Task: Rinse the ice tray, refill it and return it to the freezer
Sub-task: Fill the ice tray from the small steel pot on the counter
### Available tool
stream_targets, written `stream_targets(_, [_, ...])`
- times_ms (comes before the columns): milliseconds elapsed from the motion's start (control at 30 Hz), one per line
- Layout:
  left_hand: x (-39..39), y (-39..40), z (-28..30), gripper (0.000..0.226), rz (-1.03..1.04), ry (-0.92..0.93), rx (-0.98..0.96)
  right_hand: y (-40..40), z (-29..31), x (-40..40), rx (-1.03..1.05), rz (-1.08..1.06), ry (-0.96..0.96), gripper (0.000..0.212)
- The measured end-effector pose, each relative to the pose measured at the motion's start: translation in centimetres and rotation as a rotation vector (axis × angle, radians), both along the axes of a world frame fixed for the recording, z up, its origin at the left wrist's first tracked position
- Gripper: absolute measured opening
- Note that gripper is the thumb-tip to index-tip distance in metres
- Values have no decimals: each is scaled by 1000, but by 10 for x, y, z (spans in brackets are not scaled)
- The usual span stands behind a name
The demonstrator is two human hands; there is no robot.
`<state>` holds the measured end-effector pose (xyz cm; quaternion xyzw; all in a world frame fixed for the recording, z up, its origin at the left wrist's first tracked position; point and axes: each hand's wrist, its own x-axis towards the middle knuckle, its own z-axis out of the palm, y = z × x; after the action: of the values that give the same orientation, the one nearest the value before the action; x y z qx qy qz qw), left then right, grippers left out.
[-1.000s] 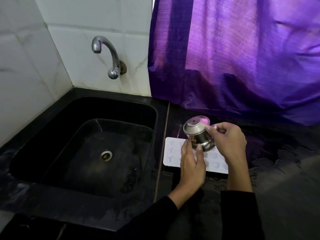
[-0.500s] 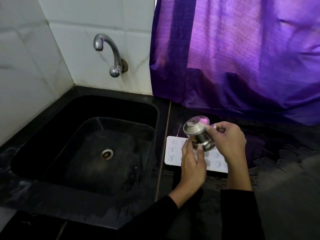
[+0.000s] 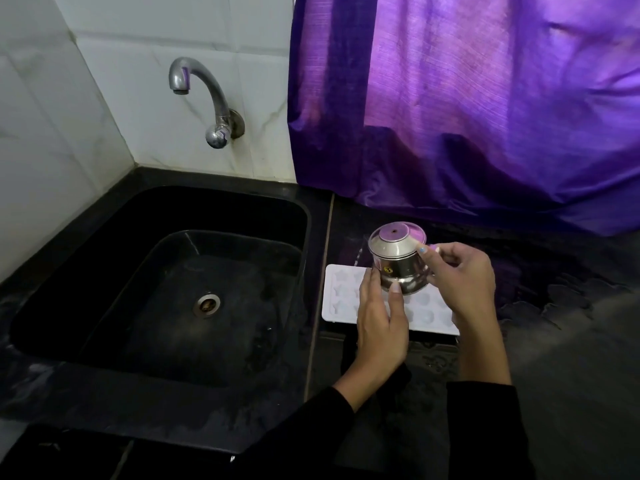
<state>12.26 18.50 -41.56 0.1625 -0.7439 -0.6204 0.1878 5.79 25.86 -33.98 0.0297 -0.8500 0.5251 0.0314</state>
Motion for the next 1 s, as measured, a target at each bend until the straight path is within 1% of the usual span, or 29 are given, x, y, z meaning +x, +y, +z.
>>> stream_targets(133, [1,13,5,55,-36,22,-23,16,1,5,-84,-40,24,14])
stream_targets(300, [0,37,7,55,-108,38,-14,42,0,8,-103,-114,56,28])
stream_targets(333, [-1,42,7,55,-120,41,-16,48,-1,9,-102,-132,61,28])
stream_targets(433, [-3,58,6,55,-165,29,-21,66,-1,10,-67,-188,86,14])
stream_targets(500, [-4,68,5,55,-205,11,-18,77,-1,10,-32,-213,105,12])
stream_targets(600, [-5,81,3,54,-252,7,-24,93,-1,10,31,-246,107,12])
stream_targets(733, [-6,97,-3,53,-293,-5,-13,109,-2,10,115,-275,103,20])
stream_targets(1000, [-10,117,-10,46,-278,64,8,128,-3,5,246,-282,75,23])
